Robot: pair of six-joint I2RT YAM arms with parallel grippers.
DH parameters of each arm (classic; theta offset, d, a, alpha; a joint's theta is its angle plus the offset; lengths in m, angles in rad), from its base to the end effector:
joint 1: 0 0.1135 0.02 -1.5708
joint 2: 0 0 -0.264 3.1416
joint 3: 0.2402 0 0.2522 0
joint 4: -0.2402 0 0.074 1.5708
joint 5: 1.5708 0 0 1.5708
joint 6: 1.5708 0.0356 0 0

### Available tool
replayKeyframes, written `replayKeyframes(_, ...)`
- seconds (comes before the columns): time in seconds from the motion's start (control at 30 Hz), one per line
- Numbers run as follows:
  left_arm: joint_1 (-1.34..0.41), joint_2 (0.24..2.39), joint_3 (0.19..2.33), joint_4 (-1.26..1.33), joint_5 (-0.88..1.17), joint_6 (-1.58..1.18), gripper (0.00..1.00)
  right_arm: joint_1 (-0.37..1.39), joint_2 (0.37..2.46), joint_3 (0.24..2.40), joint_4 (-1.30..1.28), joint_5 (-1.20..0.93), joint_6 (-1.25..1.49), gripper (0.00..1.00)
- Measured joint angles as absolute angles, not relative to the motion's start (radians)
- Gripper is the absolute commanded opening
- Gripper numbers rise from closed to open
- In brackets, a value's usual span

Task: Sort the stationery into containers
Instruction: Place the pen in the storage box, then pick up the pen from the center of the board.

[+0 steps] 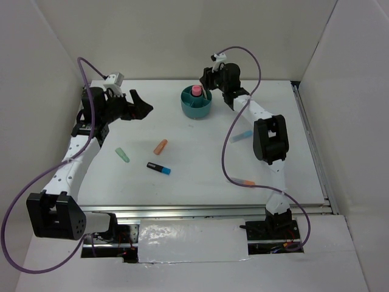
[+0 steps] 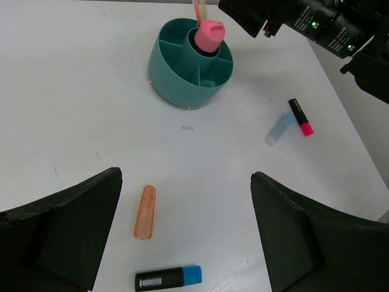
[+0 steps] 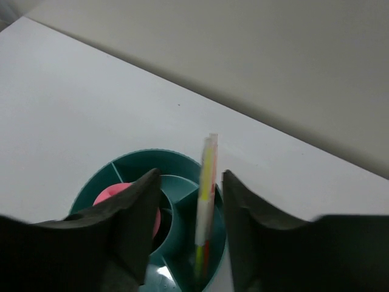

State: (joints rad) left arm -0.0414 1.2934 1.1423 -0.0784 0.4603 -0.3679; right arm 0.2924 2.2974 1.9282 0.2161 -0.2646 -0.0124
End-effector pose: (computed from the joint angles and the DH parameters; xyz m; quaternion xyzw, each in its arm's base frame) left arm 0.3011 -0.0283 0.3658 0.0159 0.7757 -0.2980 0.5562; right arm 0.5264 0.1682 0.2619 -0.1991 0.7307 0.1892 0.6250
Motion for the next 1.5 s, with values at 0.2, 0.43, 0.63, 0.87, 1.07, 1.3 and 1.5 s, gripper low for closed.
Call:
replayKeyframes(0.2, -0.041, 1.317, 1.172, -0.137, 0.445, -0.358, 0.99, 0.292, 2.289, 1.909, 0.199, -0.264, -0.008, 0.64)
replayKeyframes(0.43, -0.042, 1.335, 1.264, -0.251, 0.452, -0.221, 0.99, 0.276, 2.085, 1.736, 0.106, -0.293, 0.030, 0.64)
replayKeyframes(0.63, -0.059, 1.336, 1.299, -0.444, 0.503, 0.106, 0.94, 0.196, 1.691, 1.605, -0.073, -0.388, -0.013, 0.65)
replayKeyframes(0.87, -0.118, 1.332, 1.260, -0.560, 0.482, 0.316, 0.99, 0.122, 1.349, 1.464, -0.380, -0.430, -0.216, 0.62)
replayKeyframes(1.07, -0.258, 1.345, 1.235, -0.575, 0.448, 0.413, 0.98, 0.136, 1.318, 1.292, -0.683, -0.394, -0.364, 0.60)
replayKeyframes(1.3, -0.268, 1.408, 1.262, -0.549, 0.484, 0.351, 0.99, 0.287, 1.259, 1.110, -0.865, -0.294, -0.465, 0.59)
replayKeyframes(1.5, -0.268, 1.431, 1.325, -0.546, 0.473, 0.282, 0.99, 0.381, 1.244, 0.976, -0.894, -0.231, -0.497, 0.60)
